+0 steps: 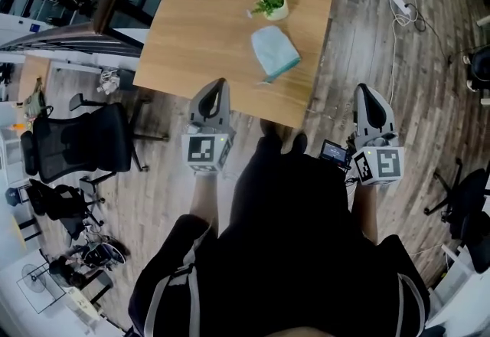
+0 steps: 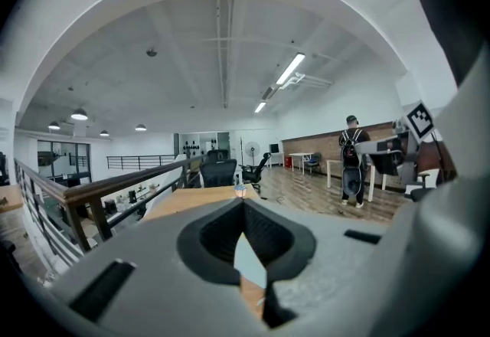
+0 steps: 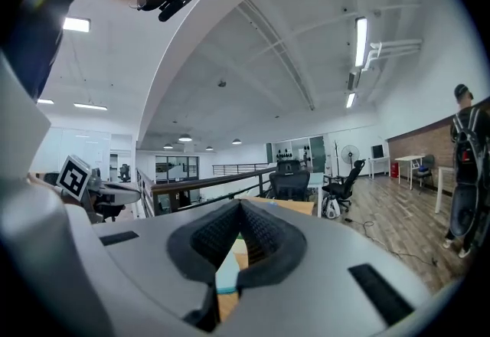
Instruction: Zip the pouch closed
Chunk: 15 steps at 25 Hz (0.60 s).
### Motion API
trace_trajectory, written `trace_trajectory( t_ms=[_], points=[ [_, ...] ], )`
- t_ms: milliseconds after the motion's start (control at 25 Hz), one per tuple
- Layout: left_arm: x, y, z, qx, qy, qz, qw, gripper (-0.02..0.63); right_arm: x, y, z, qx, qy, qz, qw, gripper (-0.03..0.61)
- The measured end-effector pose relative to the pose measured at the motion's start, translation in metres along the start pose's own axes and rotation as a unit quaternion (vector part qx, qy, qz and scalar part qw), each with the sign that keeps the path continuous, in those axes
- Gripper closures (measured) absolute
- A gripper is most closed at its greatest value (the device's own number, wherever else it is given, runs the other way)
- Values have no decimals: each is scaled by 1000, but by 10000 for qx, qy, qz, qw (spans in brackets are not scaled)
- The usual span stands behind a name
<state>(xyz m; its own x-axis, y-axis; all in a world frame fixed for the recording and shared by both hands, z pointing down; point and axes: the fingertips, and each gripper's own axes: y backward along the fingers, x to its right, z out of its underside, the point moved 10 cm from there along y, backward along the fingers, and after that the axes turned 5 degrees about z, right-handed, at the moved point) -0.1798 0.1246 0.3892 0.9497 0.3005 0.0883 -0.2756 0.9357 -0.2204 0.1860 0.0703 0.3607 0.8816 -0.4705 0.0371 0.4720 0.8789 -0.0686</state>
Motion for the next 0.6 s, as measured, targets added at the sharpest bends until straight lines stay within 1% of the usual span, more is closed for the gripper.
trace_trajectory(
  t_ms=[80,240,360,440,600],
  points=[
    [-13,-8,4,37,99,63,9999,615,-8,-11,-9,79,82,98,9999,566],
    [-40,-26,5,286,154,150,9994,615,-21,-42,-20,85,197,95,9997,566],
    [-56,-39,8,351,91,369,9987,615,-36,-66,-23,77,321,27,9995,566],
    [-61,-45,11,327,50,492,9982,615,-45,-79,-25,64,380,-30,9993,566],
    [-60,-53,18,127,210,508,9984,615,-43,-97,-28,41,433,-203,9988,566]
  ],
)
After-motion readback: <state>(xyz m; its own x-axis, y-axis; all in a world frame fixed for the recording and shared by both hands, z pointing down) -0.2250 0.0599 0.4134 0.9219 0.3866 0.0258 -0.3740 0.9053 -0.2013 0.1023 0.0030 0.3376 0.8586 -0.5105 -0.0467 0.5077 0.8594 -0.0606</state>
